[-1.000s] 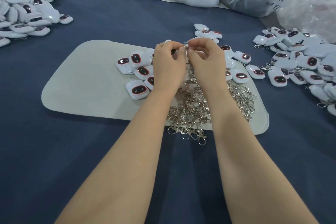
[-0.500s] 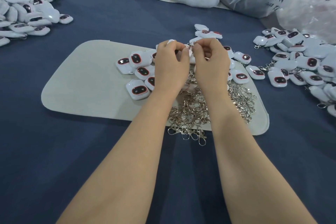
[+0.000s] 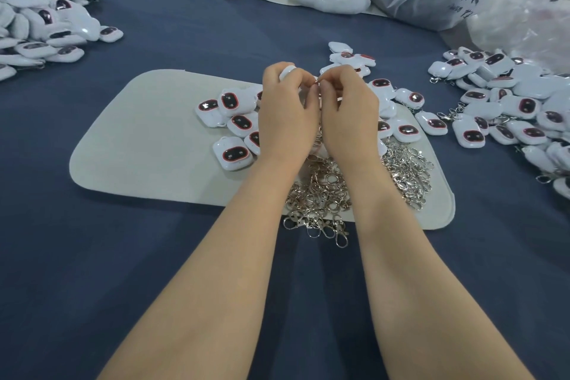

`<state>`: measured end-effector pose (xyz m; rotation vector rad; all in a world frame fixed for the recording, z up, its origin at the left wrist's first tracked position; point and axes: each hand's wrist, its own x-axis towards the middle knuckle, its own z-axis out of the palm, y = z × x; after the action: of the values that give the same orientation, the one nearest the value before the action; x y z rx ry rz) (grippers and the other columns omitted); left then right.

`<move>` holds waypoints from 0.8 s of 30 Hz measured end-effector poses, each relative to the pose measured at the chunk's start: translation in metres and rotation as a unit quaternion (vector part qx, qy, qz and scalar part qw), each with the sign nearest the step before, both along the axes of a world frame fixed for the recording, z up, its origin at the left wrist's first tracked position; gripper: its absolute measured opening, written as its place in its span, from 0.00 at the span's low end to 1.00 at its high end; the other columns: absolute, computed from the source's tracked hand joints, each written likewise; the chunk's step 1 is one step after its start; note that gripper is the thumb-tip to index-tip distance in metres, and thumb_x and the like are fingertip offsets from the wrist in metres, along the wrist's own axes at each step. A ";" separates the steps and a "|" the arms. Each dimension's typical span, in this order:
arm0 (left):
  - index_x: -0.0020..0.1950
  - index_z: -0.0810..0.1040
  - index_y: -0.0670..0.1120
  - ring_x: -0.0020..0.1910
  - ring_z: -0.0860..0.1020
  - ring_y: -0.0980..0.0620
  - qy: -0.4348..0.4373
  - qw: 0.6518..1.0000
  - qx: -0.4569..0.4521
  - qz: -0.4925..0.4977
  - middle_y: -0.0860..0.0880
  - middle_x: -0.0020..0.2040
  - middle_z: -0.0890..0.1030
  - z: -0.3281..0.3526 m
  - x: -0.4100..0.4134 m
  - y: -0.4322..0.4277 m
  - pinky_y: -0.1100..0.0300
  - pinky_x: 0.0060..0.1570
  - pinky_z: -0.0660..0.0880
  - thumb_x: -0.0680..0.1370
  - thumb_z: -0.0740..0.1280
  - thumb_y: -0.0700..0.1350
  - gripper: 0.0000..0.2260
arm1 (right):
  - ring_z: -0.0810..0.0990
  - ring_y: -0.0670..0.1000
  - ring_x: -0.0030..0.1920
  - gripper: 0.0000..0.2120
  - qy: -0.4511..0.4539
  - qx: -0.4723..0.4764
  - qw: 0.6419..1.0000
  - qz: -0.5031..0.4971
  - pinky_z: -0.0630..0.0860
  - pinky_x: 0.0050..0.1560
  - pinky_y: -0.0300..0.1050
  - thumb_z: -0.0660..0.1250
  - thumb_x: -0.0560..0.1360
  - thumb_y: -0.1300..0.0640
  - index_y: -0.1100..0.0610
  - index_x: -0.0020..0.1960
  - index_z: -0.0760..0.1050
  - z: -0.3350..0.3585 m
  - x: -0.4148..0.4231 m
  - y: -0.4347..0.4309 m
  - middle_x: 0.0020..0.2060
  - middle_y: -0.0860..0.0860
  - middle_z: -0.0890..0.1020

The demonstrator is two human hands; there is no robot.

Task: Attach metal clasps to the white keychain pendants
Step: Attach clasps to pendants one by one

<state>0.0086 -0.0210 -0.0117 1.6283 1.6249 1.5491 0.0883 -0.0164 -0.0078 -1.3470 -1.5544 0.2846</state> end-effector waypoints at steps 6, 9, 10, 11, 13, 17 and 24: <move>0.50 0.80 0.41 0.55 0.70 0.59 -0.022 1.000 -0.004 0.015 0.45 0.62 0.72 0.001 -0.001 0.002 0.81 0.46 0.63 0.78 0.64 0.38 0.06 | 0.75 0.43 0.41 0.06 0.072 -0.023 0.997 0.016 0.73 0.46 0.33 0.62 0.76 0.66 0.59 0.49 0.76 0.002 -0.005 -0.002 0.41 0.46 0.78; 0.50 0.80 0.41 0.57 0.71 0.57 -0.017 1.000 0.001 0.011 0.45 0.62 0.72 0.001 -0.001 0.002 0.76 0.49 0.65 0.79 0.63 0.38 0.06 | 0.75 0.40 0.39 0.06 0.086 -0.028 0.996 0.019 0.72 0.43 0.30 0.62 0.75 0.66 0.59 0.49 0.76 0.002 -0.005 -0.001 0.40 0.46 0.78; 0.50 0.80 0.41 0.58 0.71 0.57 -0.015 1.000 0.002 0.009 0.45 0.62 0.72 0.001 -0.001 0.002 0.72 0.51 0.66 0.79 0.63 0.39 0.06 | 0.75 0.40 0.39 0.06 0.090 -0.027 0.995 0.017 0.71 0.43 0.29 0.63 0.75 0.66 0.59 0.48 0.76 0.002 -0.004 -0.001 0.40 0.46 0.78; 0.50 0.80 0.41 0.57 0.71 0.58 -0.015 1.000 0.002 0.006 0.45 0.62 0.72 0.001 -0.001 0.002 0.71 0.52 0.66 0.79 0.63 0.39 0.06 | 0.74 0.40 0.39 0.06 0.093 -0.027 0.995 0.014 0.71 0.42 0.29 0.63 0.75 0.66 0.59 0.48 0.76 0.002 -0.004 -0.001 0.40 0.46 0.78; 0.50 0.80 0.42 0.54 0.68 0.61 -0.020 1.000 0.003 0.002 0.45 0.62 0.72 0.000 0.000 0.002 0.71 0.52 0.66 0.79 0.63 0.39 0.06 | 0.75 0.41 0.38 0.06 0.094 -0.027 0.995 0.009 0.71 0.42 0.29 0.63 0.75 0.66 0.60 0.48 0.76 0.002 -0.004 0.000 0.40 0.47 0.78; 0.50 0.80 0.42 0.51 0.67 0.63 -0.021 1.000 0.002 0.007 0.46 0.60 0.72 -0.001 0.000 0.002 0.79 0.46 0.62 0.78 0.65 0.39 0.05 | 0.75 0.46 0.41 0.07 0.078 -0.017 0.997 0.003 0.72 0.45 0.34 0.62 0.75 0.67 0.60 0.49 0.76 0.001 -0.004 0.000 0.43 0.50 0.79; 0.49 0.79 0.41 0.50 0.67 0.63 -0.023 1.000 0.001 0.008 0.46 0.59 0.72 -0.001 0.000 0.003 0.79 0.47 0.63 0.77 0.64 0.38 0.05 | 0.73 0.40 0.38 0.06 0.084 -0.001 0.996 0.002 0.71 0.43 0.32 0.62 0.75 0.68 0.61 0.49 0.75 0.002 -0.005 0.000 0.41 0.48 0.78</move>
<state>0.0083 -0.0184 -0.0125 1.5719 1.6166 1.5857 0.0838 -0.0160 -0.0061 -1.2872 -1.4177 0.3918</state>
